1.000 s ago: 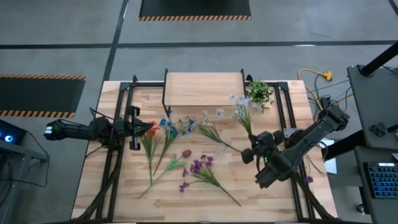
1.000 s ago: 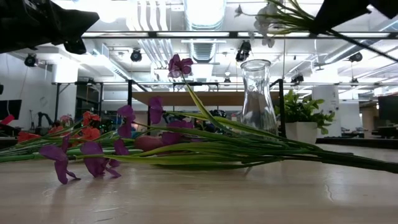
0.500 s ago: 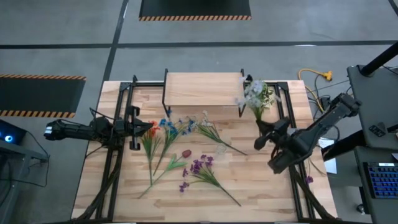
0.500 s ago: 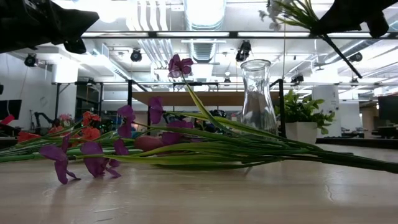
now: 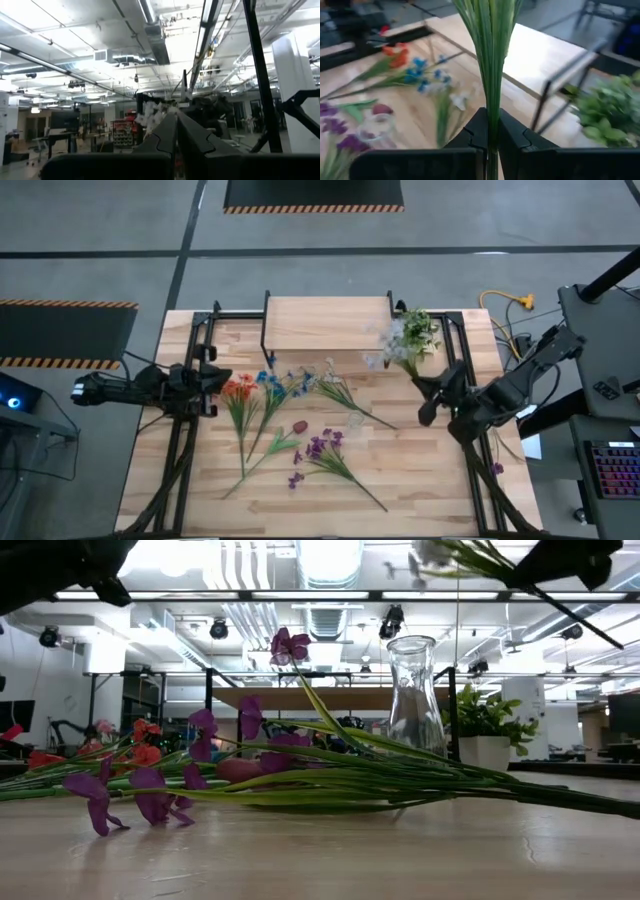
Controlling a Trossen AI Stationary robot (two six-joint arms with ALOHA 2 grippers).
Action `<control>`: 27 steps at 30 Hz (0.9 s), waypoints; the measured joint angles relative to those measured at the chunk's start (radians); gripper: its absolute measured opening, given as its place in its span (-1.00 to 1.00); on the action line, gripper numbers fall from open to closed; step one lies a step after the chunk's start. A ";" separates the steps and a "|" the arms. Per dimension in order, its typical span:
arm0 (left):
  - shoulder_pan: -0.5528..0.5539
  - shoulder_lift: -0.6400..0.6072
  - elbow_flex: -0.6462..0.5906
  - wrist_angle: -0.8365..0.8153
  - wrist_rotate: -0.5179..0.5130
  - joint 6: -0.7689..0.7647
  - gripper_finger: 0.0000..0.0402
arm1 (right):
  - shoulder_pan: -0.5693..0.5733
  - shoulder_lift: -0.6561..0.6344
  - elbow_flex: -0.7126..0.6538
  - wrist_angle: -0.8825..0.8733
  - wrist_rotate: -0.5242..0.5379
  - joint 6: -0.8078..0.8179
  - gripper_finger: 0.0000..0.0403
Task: Pick and place flowers into a vace then onto a shelf
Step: Put the right white flowers into the transparent vase
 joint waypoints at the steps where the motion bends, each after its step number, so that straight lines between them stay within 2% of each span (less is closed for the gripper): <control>1: 0.000 0.000 0.000 -0.004 0.000 0.000 -1.00 | 0.000 -0.004 -0.004 0.041 0.001 -0.049 -0.94; 8: 0.000 0.001 0.000 -0.009 0.001 -0.001 -1.00 | -0.003 -0.016 -0.094 0.425 0.015 -0.435 -0.94; 11: 0.000 0.005 0.000 -0.012 0.001 -0.004 -1.00 | -0.006 -0.017 -0.153 0.638 -0.021 -0.627 -0.94; 14: 0.000 0.015 0.000 -0.014 0.002 -0.010 -1.00 | -0.016 -0.031 -0.222 0.919 -0.114 -0.867 -0.94; 19: 0.000 0.034 -0.001 -0.041 0.004 -0.026 -1.00 | -0.058 -0.061 -0.347 1.385 -0.376 -1.227 -0.94; 23: 0.000 0.052 -0.002 -0.105 0.004 -0.051 -1.00 | -0.109 -0.088 -0.421 1.556 -0.503 -1.326 -0.94; 27: 0.000 0.063 -0.002 -0.168 0.004 -0.088 -1.00 | -0.162 -0.096 -0.458 1.605 -0.581 -1.327 -0.94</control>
